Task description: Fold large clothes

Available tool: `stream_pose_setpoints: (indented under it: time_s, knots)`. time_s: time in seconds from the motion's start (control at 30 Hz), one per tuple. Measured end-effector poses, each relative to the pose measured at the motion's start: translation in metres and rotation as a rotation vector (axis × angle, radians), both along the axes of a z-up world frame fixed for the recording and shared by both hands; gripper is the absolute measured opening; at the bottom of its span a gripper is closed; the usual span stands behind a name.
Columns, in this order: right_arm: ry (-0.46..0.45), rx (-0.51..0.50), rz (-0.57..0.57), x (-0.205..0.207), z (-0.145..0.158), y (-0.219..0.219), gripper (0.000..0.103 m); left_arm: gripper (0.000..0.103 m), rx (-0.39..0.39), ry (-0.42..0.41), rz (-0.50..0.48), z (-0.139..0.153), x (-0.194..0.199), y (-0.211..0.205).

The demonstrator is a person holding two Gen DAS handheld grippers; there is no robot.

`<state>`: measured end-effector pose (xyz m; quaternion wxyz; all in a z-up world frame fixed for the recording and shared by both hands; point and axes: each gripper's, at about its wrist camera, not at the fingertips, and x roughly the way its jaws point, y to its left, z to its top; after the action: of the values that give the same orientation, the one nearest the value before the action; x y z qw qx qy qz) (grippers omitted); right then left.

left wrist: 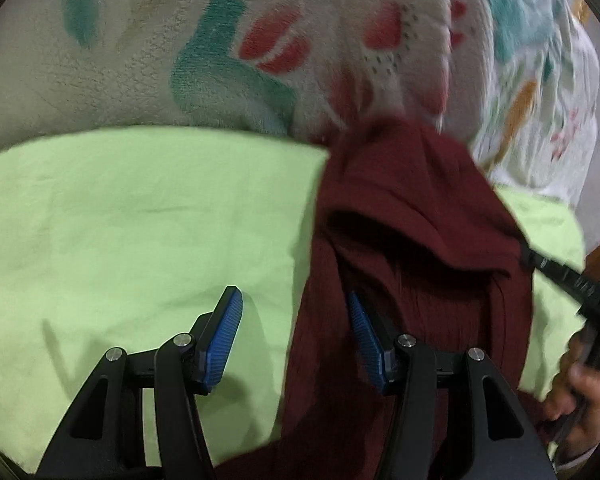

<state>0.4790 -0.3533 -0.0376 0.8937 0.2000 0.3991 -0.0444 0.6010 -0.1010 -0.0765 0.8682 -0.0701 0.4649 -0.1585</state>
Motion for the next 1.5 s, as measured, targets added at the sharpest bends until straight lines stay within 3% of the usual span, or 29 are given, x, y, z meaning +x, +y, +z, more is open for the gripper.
stream_pose_setpoints:
  time_s: [0.07, 0.13, 0.2, 0.27, 0.33, 0.37, 0.43, 0.67, 0.83, 1.0, 1.17, 1.4, 1.5]
  knots:
    - [0.012, 0.006, -0.014, -0.001, -0.004, -0.01, 0.003, 0.054, -0.024, -0.001, -0.007, 0.0, 0.005, 0.003]
    - [0.01, 0.055, 0.03, 0.003, -0.01, -0.01, 0.006, 0.054, 0.009, -0.004, -0.025, -0.002, 0.01, -0.002]
    - [0.009, 0.038, 0.034, 0.007, -0.012, -0.004, 0.007, 0.053, 0.051, -0.016, -0.041, -0.002, 0.013, -0.013]
    - [-0.006, 0.054, 0.028, 0.013, -0.013, -0.003, 0.021, 0.041, 0.078, -0.029, -0.058, -0.001, 0.02, -0.023]
    - [0.009, 0.084, 0.023, 0.022, -0.017, -0.003, 0.026, 0.004, 0.073, -0.027, -0.092, 0.004, 0.024, -0.031]
    - [0.021, 0.112, 0.043, 0.028, -0.021, -0.004, 0.024, 0.004, 0.061, -0.018, -0.116, 0.007, 0.026, -0.033]
    - [0.017, 0.134, 0.055, 0.028, -0.02, -0.005, 0.006, 0.003, 0.079, -0.045, -0.122, 0.016, 0.024, -0.032]
    - [-0.111, 0.078, 0.151, -0.025, 0.033, -0.001, 0.004, 0.002, -0.024, -0.143, -0.133, 0.053, -0.031, 0.016]
    - [-0.108, 0.062, 0.219, -0.063, 0.054, 0.027, 0.004, 0.002, -0.035, -0.158, -0.151, 0.066, -0.087, 0.046]
    - [-0.123, 0.005, 0.293, -0.132, 0.073, 0.069, 0.004, 0.002, -0.065, -0.154, -0.149, 0.067, -0.159, 0.086]
    - [-0.113, -0.03, 0.347, -0.187, 0.064, 0.099, 0.004, 0.002, -0.054, -0.123, -0.147, 0.047, -0.213, 0.09]
    - [-0.029, -0.044, 0.404, -0.246, 0.017, 0.132, 0.006, 0.004, 0.027, -0.054, -0.153, -0.006, -0.272, 0.098]
    - [0.025, 0.009, 0.393, -0.261, 0.003, 0.131, 0.006, 0.007, -0.008, -0.023, -0.132, -0.011, -0.289, 0.114]
